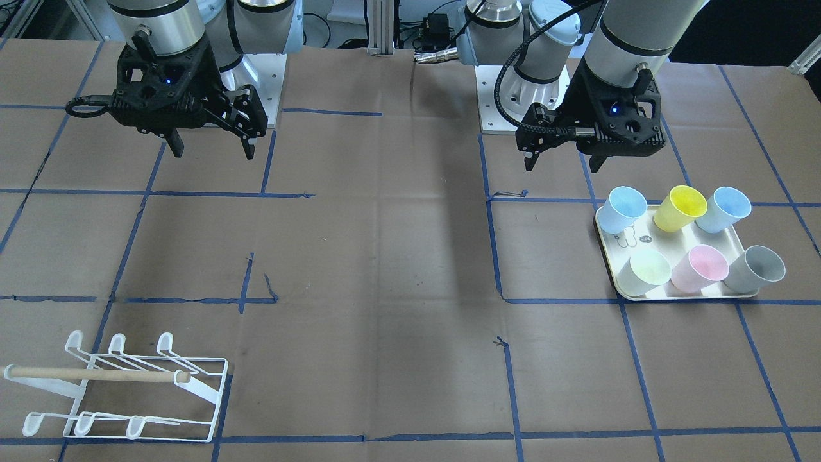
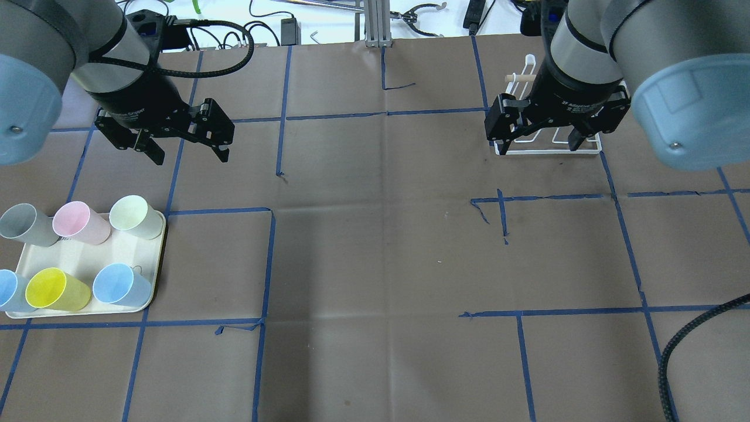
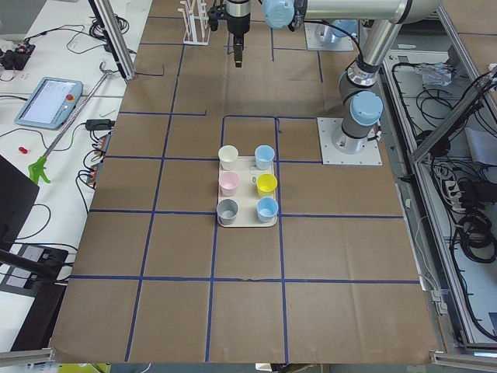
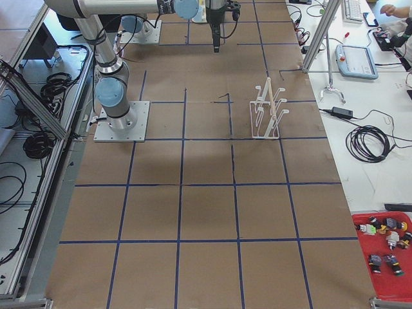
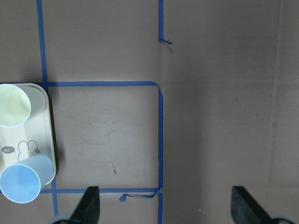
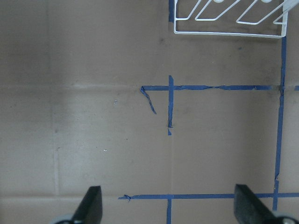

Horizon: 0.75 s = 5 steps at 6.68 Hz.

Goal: Transfer IKEA cup to right arm and place on rack

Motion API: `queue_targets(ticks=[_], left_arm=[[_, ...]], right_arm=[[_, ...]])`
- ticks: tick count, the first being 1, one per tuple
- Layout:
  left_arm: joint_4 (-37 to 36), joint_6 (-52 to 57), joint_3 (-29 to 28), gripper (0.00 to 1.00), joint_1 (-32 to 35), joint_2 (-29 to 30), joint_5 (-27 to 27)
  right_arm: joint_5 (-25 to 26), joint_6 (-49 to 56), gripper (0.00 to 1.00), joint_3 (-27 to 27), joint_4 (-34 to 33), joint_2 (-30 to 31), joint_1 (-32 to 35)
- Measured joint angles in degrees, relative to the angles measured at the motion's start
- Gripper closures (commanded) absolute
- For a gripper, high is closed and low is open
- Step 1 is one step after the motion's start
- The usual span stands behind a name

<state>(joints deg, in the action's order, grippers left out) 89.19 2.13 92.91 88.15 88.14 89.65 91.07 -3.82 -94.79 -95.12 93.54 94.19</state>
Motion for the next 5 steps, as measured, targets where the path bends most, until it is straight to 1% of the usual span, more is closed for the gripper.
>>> queue_targets(ticks=[5], left_arm=[[-0.53, 0.29, 1.16, 0.00, -0.34, -0.23, -0.16]], right_arm=[[0.01, -0.02, 0.00, 0.04, -0.06, -1.26, 0.03]])
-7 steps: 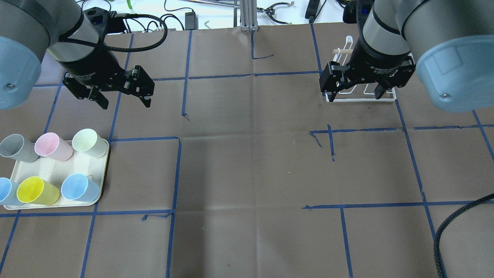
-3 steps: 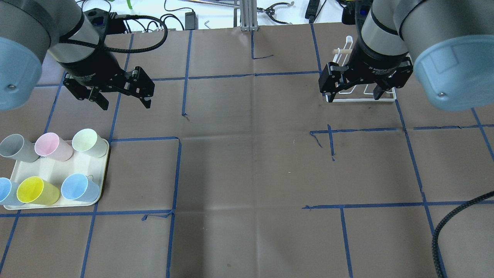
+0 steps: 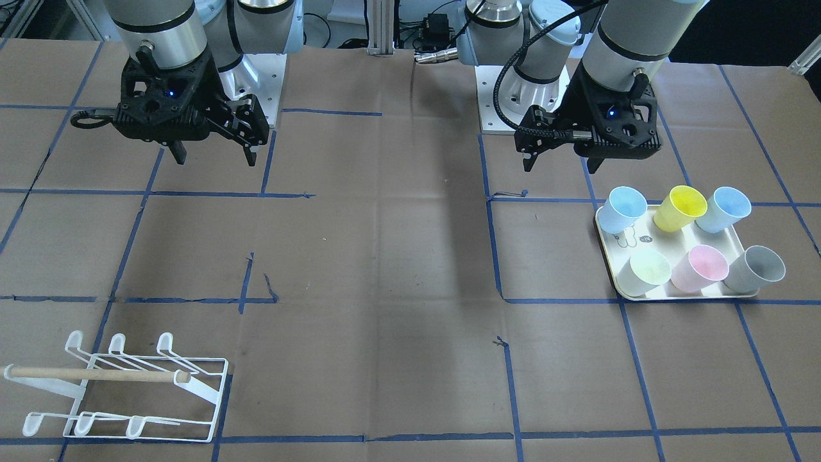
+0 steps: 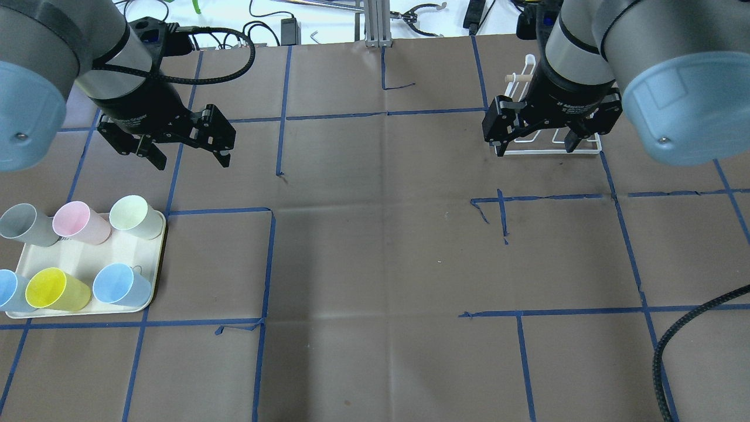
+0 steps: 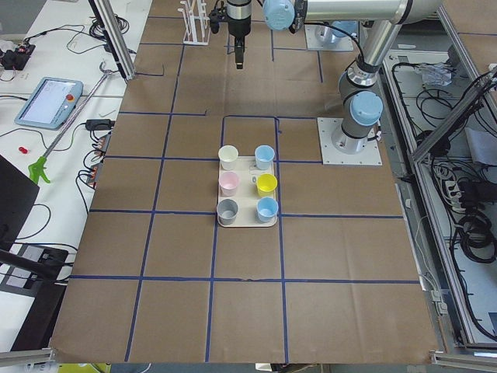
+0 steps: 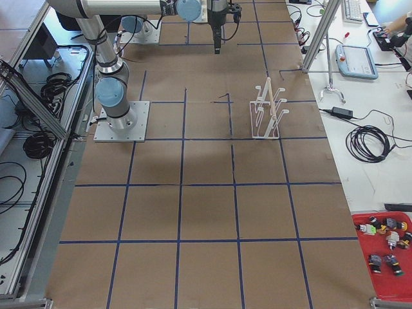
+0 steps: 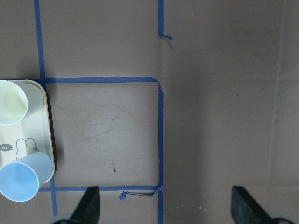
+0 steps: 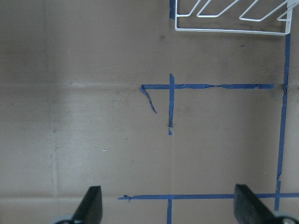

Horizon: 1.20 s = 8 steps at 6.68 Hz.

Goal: Transfer IKEA cup to right arm and place on rack

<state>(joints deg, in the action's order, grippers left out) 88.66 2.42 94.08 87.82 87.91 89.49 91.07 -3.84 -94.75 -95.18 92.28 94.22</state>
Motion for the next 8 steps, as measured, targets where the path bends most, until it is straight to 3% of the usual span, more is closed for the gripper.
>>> queue_targets(ticks=[2, 5, 8], left_arm=[[-0.41, 1.65, 0.15, 0.00, -2.48, -0.01, 0.10], [-0.55, 13.47, 0.64, 0.00, -12.96, 0.04, 0.23], [-5.77, 23.43, 3.76, 0.00, -21.06, 0.95, 0.24]], right_arm=[[0.06, 0.09, 0.00, 0.04, -0.10, -0.21, 0.00], [0.07, 0.13, 0.00, 0.08, -0.17, -0.25, 0.00], [0.05, 0.07, 0.00, 0.14, -0.21, -0.29, 0.00]])
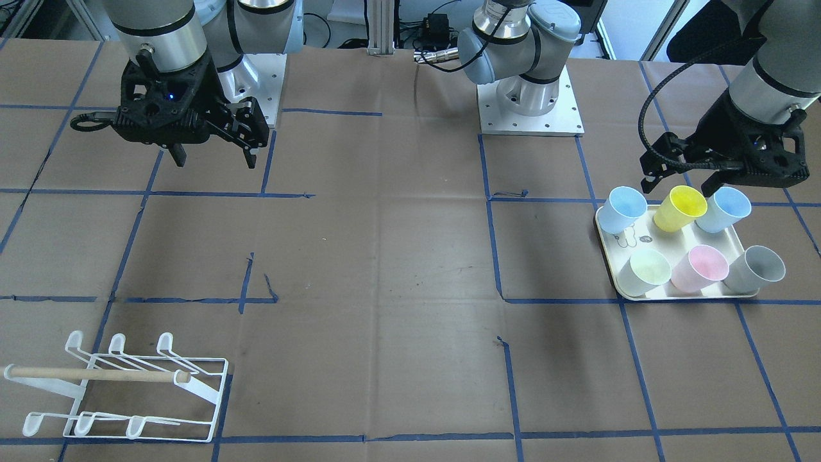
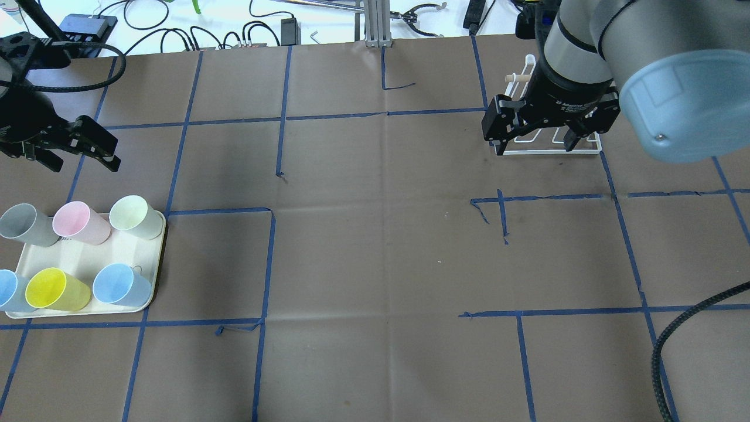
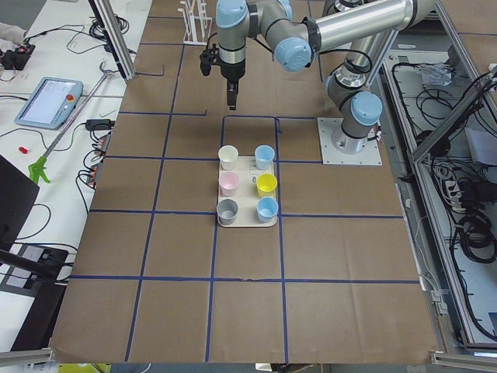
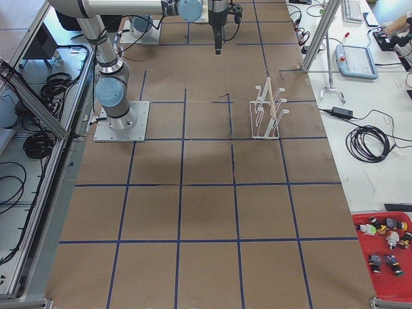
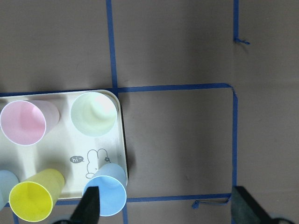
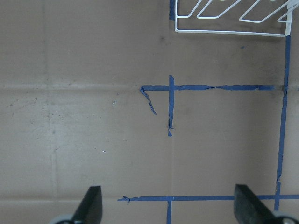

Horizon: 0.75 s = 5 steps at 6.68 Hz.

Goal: Transfer IKEA cup to right arm and place on rack

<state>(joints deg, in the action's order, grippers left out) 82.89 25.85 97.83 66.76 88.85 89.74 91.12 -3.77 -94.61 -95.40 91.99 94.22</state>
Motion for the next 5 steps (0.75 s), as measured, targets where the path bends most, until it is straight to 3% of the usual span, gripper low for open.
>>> queue_targets(ticks=[5], left_arm=[[-18.84, 0.90, 12.43, 0.00, -1.31, 5.00, -0.08]], right_arm=[[0.02, 0.08, 0.00, 0.11, 0.12, -0.93, -0.08]])
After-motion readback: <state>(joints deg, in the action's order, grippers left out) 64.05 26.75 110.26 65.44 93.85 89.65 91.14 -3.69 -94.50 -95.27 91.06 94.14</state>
